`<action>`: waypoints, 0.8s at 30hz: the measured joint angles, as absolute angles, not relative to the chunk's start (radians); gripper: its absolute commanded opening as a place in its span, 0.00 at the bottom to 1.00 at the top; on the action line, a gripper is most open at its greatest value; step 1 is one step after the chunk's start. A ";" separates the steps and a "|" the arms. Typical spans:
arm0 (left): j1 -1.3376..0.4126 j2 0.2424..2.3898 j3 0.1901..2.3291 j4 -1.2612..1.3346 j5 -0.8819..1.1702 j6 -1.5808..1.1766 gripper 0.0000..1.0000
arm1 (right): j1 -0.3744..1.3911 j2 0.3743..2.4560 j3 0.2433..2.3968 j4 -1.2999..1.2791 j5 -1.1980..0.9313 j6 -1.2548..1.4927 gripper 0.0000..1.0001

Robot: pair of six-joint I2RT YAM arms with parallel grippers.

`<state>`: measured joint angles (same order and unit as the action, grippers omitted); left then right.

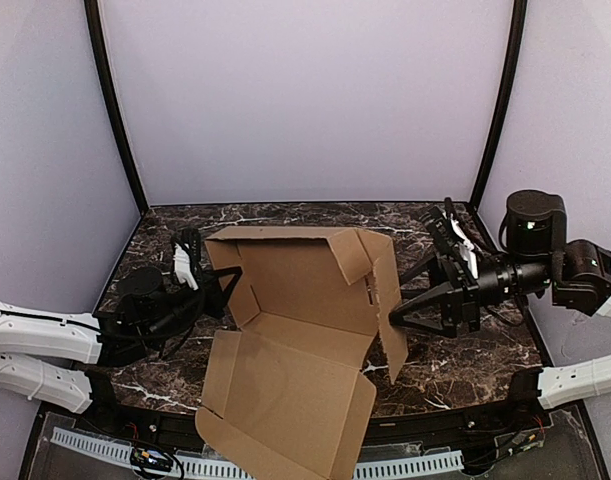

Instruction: Fold the paper box

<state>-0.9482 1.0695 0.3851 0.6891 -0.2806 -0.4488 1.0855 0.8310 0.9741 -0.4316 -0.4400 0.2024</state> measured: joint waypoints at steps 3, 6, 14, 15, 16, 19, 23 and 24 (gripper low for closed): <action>-0.944 1.080 0.385 0.689 -0.284 -0.452 0.01 | 1.085 0.863 0.974 -0.423 -0.446 0.197 0.55; -0.944 1.089 0.385 0.686 -0.293 -0.457 0.01 | 1.085 0.887 0.974 -0.418 -0.449 0.195 0.55; -0.940 1.131 0.393 0.669 -0.338 -0.476 0.01 | 1.086 0.964 0.995 -0.418 -0.390 0.196 0.55; -0.939 1.136 0.393 0.668 -0.346 -0.477 0.01 | 1.086 0.978 0.999 -0.419 -0.371 0.196 0.55; -0.939 1.140 0.393 0.665 -0.354 -0.477 0.01 | 1.086 0.988 1.000 -0.419 -0.358 0.197 0.54; -0.939 1.155 0.395 0.659 -0.377 -0.476 0.01 | 1.086 1.025 1.002 -0.419 -0.307 0.203 0.54; -0.936 1.177 0.408 0.637 -0.414 -0.473 0.01 | 1.086 1.065 1.003 -0.419 -0.234 0.216 0.55; -0.936 1.182 0.411 0.635 -0.423 -0.471 0.01 | 1.086 1.074 1.003 -0.419 -0.214 0.221 0.55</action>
